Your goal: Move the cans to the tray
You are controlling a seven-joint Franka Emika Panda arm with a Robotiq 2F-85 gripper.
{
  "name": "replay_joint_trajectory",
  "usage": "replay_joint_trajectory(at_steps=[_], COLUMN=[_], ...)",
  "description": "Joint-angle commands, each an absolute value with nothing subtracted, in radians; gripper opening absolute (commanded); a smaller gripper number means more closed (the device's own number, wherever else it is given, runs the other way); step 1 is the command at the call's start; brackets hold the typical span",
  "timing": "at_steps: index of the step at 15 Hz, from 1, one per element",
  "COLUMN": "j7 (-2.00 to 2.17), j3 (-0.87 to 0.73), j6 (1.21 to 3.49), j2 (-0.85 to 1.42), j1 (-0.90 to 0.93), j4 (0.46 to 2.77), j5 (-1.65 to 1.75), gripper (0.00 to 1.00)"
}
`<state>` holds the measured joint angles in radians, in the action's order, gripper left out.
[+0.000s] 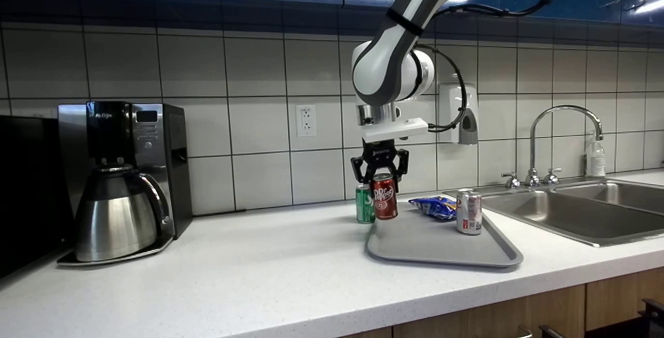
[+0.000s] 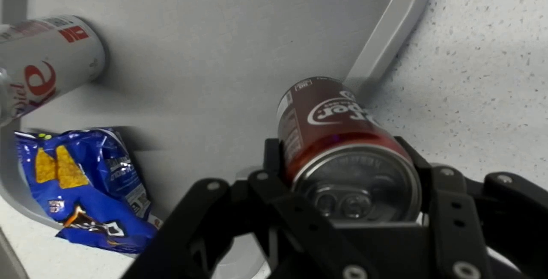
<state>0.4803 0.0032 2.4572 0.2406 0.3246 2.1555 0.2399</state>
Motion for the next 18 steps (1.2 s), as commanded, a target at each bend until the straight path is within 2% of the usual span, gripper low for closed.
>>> replay_joint_trajectory(at_steps=[1,18], j7=[0.525,0.514], j3=[0.007,0.019], j6=[2.431,2.461], j2=[0.204,0.212], j1=[0.295,0.247], j4=[2.194,2.266], j5=[0.278,0.202], gripper=[0.38,0.38])
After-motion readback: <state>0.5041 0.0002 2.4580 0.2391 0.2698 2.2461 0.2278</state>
